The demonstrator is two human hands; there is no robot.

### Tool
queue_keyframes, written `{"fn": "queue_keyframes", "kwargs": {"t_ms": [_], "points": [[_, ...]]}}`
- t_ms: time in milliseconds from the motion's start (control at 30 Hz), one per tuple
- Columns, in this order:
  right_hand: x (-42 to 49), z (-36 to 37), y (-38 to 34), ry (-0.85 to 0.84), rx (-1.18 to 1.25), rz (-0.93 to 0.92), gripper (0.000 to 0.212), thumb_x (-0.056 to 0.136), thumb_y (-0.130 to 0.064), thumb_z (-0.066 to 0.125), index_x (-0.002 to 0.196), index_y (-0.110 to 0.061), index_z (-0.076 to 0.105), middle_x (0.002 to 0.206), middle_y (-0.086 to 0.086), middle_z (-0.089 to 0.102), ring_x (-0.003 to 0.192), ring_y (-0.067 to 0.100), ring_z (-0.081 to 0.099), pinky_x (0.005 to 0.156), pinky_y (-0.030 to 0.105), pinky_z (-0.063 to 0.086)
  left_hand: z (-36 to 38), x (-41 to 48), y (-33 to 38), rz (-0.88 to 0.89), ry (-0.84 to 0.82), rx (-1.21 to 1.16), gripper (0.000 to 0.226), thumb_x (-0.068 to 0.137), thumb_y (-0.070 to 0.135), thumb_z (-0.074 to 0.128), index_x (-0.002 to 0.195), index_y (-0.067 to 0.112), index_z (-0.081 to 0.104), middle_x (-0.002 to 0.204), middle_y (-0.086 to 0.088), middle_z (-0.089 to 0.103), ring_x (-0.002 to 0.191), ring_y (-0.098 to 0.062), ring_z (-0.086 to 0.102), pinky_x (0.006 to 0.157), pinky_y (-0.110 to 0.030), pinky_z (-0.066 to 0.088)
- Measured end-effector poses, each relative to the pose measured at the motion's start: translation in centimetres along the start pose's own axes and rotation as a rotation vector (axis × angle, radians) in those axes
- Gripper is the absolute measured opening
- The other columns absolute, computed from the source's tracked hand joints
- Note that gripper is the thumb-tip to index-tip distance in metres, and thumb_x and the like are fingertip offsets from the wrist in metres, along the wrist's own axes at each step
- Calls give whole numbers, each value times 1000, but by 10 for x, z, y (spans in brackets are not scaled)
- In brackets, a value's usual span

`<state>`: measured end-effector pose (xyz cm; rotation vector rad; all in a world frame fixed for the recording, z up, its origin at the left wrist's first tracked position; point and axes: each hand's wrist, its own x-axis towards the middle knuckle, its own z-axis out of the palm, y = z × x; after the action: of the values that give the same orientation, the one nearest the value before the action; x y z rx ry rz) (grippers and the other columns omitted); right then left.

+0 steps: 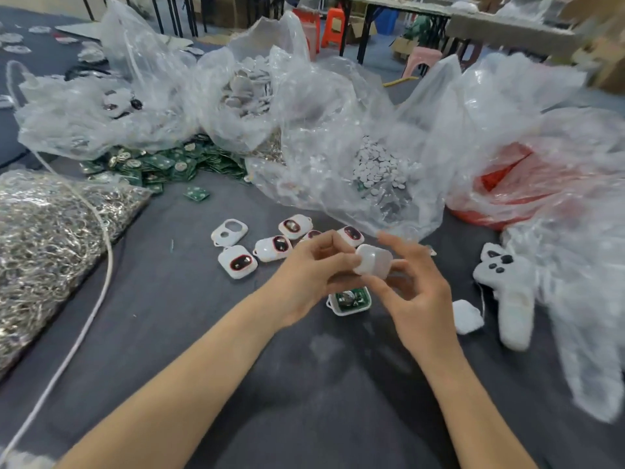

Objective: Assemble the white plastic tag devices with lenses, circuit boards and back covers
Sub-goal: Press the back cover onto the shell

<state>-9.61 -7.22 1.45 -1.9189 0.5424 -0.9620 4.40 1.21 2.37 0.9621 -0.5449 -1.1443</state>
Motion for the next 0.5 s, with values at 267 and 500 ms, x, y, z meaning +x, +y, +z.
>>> {"fn": "queue_keyframes", "kwargs": {"t_ms": [267,500], "points": [[2,-6,4,-58,-219,-209,48,74,-23,77,120,-17,64,111,-7,55,106,15,59,86,37,55,-13,-1,-2,-51,-116,4,6,75,4,64,75,3,59,79,-8,68,77,-19,69,73,-29,58],[3,-8,1,-159,-275,-75,59,70,-28,80,125,-24,60,102,-12,61,93,2,58,87,17,46,-24,-11,16,266,-38,1009,43,87,10,65,126,25,55,114,8,66,109,-5,56,93,-20,44]]}}
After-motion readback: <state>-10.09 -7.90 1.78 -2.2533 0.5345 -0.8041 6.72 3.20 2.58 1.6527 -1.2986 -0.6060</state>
